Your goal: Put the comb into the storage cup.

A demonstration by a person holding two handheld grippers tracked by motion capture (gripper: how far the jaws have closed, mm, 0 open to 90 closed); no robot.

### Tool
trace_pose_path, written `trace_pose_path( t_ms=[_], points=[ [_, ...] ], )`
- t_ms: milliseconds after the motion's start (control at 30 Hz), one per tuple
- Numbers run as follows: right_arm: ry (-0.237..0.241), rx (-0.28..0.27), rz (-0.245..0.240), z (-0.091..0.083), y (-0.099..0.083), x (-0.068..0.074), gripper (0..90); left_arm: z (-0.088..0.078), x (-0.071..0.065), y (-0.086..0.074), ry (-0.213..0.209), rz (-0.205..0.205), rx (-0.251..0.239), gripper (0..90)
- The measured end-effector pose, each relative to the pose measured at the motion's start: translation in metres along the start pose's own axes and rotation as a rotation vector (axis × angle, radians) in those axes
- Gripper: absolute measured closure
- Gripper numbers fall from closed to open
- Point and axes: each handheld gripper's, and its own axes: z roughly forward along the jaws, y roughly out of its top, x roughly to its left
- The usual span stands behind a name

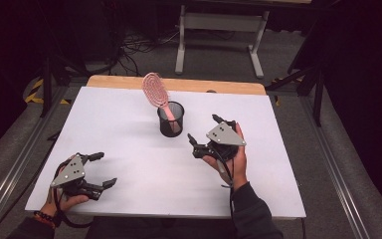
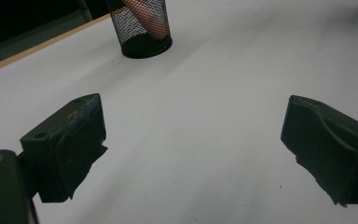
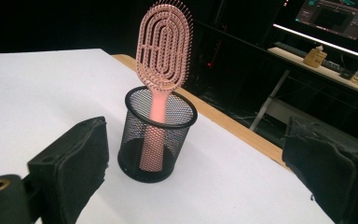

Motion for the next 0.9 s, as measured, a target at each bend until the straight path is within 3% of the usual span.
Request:
trace_pose_path(
  t_ms=[267,900],
  points=[
    [-0.006,-0.006,0.014,-0.010,-0.003,-0.004,7.6,0.001,-0.001,0.000,0.001,0.002,0.003,7.3],
    [-0.026,0.024,-0.001,-0.035,-0.017,-0.011,7.9,-0.001,-0.001,0.001,0.007,0.015,0.005,7.3]
  ],
)
